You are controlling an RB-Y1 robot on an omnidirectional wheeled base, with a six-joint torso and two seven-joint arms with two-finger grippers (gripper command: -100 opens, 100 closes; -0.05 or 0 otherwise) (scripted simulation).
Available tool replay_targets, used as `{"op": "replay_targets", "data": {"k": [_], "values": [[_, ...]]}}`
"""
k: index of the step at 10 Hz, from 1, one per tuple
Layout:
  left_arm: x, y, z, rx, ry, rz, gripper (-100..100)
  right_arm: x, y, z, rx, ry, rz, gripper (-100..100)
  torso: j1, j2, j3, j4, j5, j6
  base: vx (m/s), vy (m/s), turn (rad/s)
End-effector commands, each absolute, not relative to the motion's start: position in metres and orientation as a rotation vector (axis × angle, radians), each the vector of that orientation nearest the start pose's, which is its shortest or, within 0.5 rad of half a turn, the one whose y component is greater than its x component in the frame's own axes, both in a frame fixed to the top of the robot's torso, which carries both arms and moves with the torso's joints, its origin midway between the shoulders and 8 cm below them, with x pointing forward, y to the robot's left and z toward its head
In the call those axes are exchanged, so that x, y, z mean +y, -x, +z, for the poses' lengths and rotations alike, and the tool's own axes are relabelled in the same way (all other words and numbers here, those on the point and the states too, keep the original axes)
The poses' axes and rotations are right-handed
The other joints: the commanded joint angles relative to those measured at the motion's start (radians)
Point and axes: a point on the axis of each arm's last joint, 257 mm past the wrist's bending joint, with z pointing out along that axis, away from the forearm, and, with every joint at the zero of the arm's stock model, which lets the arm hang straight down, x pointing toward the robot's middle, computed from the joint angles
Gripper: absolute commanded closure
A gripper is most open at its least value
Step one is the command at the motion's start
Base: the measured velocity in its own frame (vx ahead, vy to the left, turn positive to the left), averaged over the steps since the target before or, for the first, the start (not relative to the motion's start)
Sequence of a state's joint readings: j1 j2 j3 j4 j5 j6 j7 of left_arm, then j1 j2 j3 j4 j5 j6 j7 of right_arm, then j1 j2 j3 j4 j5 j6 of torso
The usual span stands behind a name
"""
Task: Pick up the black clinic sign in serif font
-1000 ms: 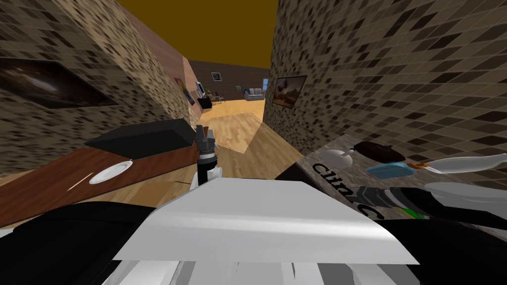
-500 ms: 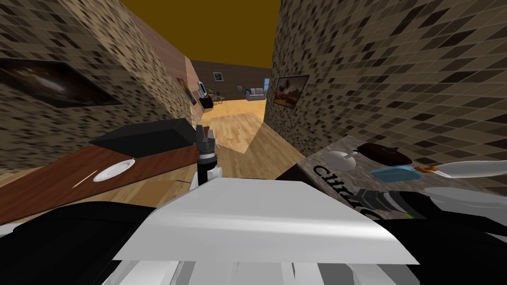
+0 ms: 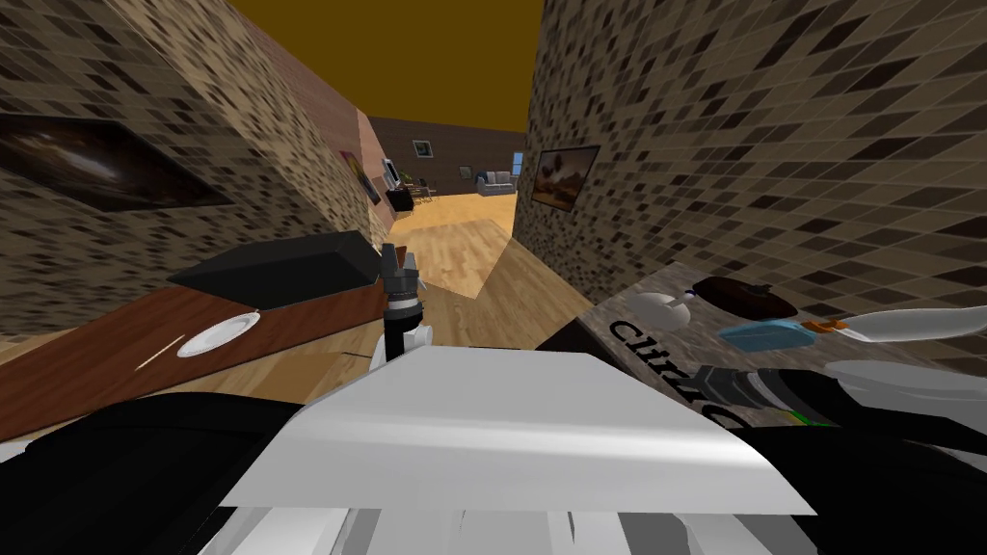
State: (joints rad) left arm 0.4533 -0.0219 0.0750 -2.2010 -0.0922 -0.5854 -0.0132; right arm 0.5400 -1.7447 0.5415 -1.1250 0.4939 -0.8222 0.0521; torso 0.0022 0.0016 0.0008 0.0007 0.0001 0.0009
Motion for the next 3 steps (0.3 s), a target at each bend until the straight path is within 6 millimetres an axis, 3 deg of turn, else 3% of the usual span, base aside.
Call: {"op": "replay_targets", "data": {"k": [1, 2, 3], "values": [[0.2894, -0.3459, 0.0204, 0.618, 0.564, -1.187, 0, -0.6578, -0.1281, -0.2913, 2.899, 0.694, 0.076, 100, 0.0, 0.0, 0.0, 0.0, 0.0, 0.0, -0.03, 0.006, -0.11], [0.2894, -0.3459, 0.0204, 0.618, 0.564, -1.187, 0, -0.6588, -0.1232, -0.2954, 2.899, 0.687, 0.072, 100, 0.0, 0.001, 0.001, 0.0, 0.0, 0.0, -0.014, 0.001, -0.021], [0.2894, -0.3459, 0.0204, 0.617, 0.564, -1.187, 0, -0.6589, -0.1234, -0.2941, 2.899, 0.688, 0.074, 0, 0.0, 0.001, 0.0, 0.0, 0.0, 0.0, 0.0, 0.0, 0.0]]}}
